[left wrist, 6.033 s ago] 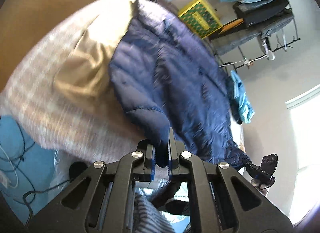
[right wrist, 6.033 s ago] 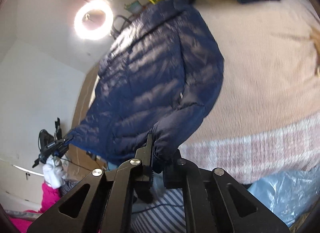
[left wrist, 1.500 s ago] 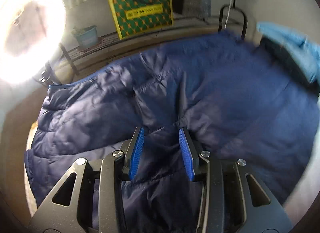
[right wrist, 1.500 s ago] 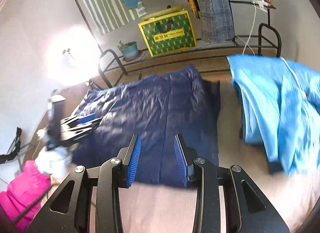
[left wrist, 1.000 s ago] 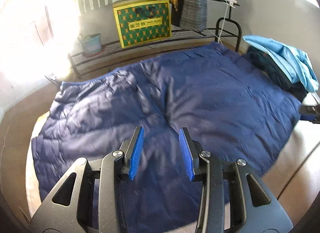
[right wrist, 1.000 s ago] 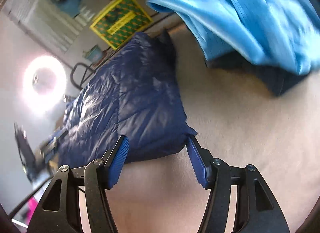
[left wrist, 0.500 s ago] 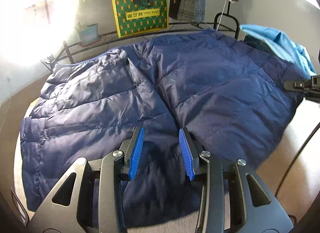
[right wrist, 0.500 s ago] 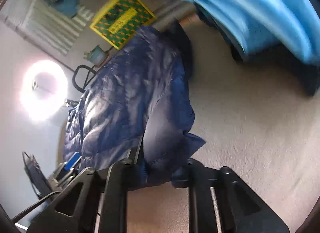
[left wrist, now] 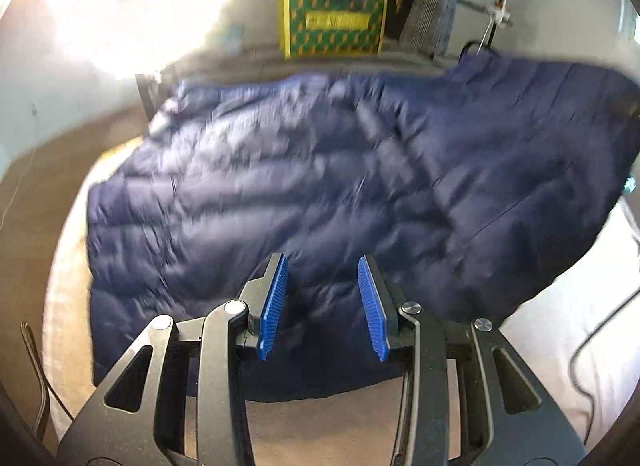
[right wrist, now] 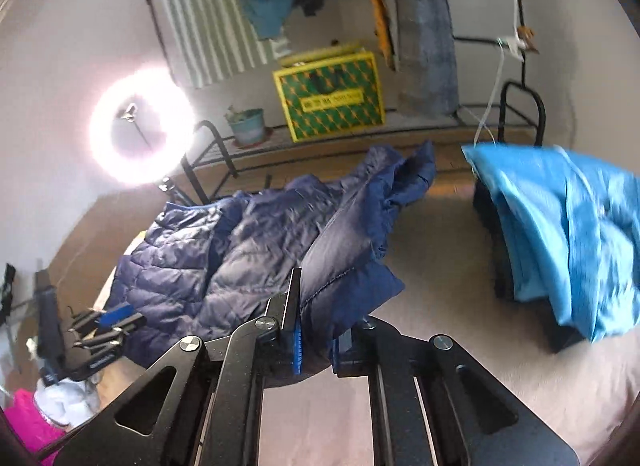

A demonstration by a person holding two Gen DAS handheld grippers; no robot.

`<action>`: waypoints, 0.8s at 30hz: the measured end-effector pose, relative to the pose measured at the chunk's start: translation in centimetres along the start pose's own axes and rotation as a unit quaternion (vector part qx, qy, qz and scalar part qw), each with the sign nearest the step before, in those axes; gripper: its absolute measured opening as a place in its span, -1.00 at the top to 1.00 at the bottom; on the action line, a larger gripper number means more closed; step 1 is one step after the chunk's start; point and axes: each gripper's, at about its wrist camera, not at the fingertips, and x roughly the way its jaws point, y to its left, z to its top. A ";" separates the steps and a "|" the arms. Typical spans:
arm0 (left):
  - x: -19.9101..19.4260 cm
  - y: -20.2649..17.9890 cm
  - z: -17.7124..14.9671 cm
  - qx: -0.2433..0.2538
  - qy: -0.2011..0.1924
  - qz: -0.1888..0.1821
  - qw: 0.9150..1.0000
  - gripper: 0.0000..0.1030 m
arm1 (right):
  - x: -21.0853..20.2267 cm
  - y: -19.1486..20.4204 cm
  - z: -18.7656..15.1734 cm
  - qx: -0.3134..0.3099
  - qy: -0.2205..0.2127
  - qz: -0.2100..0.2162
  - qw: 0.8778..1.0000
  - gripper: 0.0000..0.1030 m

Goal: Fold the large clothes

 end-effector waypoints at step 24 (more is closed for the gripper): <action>-19.9 17.6 -11.8 -0.186 -0.119 0.098 0.970 0.27 | 0.5 21.4 3.0 -0.233 -0.032 0.079 0.969 0.85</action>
